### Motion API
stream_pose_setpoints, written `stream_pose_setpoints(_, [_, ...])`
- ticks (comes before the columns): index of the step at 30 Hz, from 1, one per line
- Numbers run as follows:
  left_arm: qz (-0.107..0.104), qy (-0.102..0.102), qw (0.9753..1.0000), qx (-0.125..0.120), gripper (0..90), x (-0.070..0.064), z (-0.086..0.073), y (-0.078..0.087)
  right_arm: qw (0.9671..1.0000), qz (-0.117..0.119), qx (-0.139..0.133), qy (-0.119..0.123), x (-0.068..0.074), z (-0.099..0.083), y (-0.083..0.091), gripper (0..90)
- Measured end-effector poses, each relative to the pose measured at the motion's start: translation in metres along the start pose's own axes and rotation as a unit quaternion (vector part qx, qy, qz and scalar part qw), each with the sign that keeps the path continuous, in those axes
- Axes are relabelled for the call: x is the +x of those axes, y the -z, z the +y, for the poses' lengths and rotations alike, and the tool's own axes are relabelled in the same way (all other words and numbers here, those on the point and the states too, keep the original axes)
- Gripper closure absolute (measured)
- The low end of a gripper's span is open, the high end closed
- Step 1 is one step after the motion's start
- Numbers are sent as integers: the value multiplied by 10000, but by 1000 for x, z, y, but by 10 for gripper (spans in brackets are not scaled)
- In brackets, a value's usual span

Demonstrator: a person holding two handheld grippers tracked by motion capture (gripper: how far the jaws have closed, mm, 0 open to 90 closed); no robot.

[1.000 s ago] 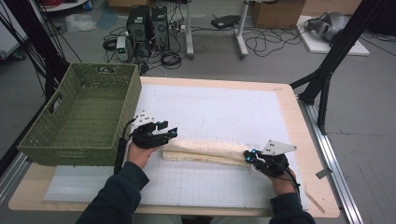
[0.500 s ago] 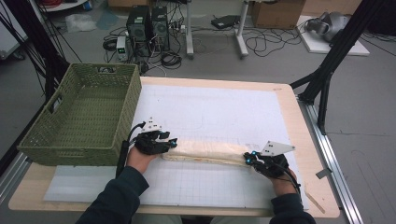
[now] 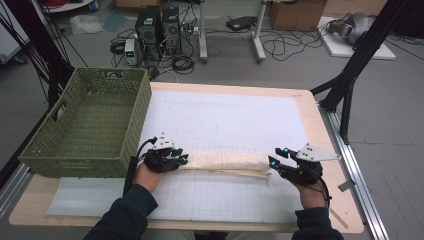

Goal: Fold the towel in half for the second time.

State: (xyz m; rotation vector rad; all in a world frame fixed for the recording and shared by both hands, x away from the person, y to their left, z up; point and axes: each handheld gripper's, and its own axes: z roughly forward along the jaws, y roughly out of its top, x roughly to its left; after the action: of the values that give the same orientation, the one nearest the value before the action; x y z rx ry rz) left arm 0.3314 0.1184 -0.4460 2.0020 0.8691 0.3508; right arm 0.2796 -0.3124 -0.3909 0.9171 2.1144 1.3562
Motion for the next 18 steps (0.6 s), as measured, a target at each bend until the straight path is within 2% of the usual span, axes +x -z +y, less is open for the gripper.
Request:
stream_pose_setpoints(2, [-7,34,10000,-25,645,0,-3,0,9999,-87,-106,33,6,7,-2,531])
stream_pose_setpoints(5, [-17,24,10000,-64,640,0,-4,3,9999,-140,15,89,17,13,-17,552])
stream_pose_setpoints(7, [41,94,9998,-142,620,-1,-3,4,9997,-119,204,97,23,13,-32,576])
stream_pose_setpoints(11, [62,165,9990,-409,561,-2,0,13,9984,73,558,93,35,10,-60,607])
stream_pose_setpoints(12, [42,157,9987,-491,550,-3,1,15,9975,91,683,172,38,8,-68,616])
stream_pose_setpoints(15, [-96,115,9971,-748,542,-7,6,22,9948,47,991,208,44,2,-82,632])
stream_pose_setpoints(17, [-195,110,9965,-808,542,-10,6,21,9933,2,1129,262,48,-3,-87,635])
stream_pose_setpoints(18, [-242,99,9969,-744,544,-11,6,19,9922,3,1198,331,49,-6,-89,634])
